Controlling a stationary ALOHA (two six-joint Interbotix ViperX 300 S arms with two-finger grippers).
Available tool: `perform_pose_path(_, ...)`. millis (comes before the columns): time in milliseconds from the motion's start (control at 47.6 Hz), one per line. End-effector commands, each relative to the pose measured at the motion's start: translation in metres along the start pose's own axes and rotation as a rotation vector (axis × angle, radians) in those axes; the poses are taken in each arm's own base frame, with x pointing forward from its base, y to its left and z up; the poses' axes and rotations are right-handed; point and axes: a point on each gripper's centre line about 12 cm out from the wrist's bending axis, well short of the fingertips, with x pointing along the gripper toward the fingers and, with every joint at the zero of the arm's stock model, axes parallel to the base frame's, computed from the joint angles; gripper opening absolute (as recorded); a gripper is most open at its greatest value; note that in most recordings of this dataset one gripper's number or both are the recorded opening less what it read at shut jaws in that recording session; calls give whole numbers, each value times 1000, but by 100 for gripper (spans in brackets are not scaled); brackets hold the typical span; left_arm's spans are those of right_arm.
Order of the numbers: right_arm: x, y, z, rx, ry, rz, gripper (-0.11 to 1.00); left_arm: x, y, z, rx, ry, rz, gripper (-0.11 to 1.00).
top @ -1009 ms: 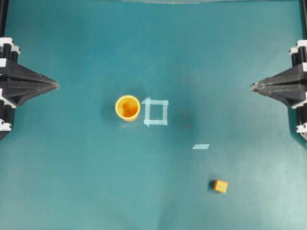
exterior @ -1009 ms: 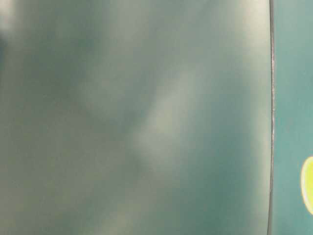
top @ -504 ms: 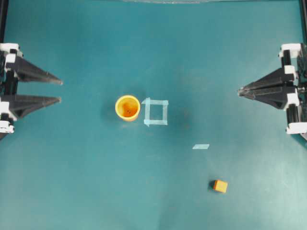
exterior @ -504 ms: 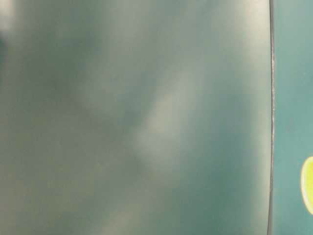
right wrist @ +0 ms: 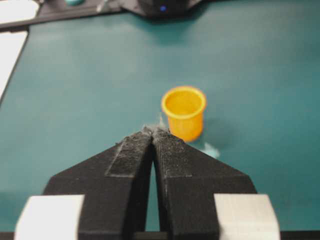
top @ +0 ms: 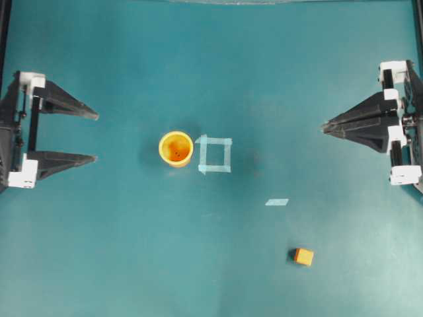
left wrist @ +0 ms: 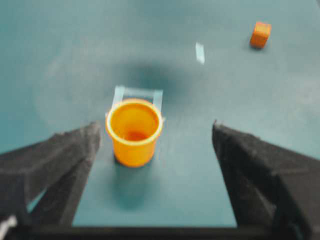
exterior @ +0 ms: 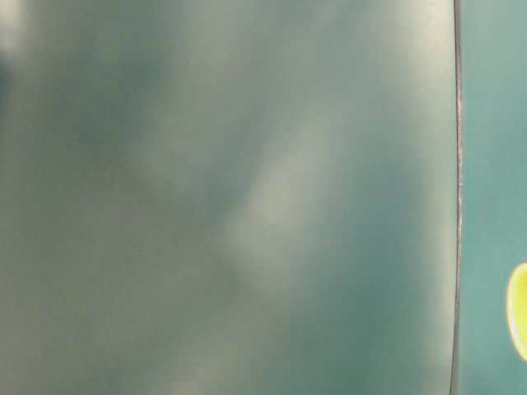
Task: Hold the block with right arm and the cup with left arm, then put the block into the cup.
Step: 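Open both grippers and move them inward from the table edges, then move left gripper to the orange cup and right gripper to the orange cube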
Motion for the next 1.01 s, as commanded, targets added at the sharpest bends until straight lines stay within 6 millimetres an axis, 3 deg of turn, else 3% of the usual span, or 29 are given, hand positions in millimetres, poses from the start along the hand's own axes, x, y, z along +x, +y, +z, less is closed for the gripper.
perform_pose_path(0,1,2,12,12,-3,0,15,6,0,3,7,12,-1,87)
perform_pose_path(168,6,2,15,44,54,-11,47,18,0,-8,8,74,3,88)
perform_pose_path(294,10,3,13,89,99,-20,59,26,0,-15,10,117,4,88)
perform_pose_path(714,28,17,-8,204,308,-19,66,49,2,-38,77,244,2,88)
perform_pose_path(988,41,44,-30,215,481,18,66,70,2,-61,92,344,-2,88)
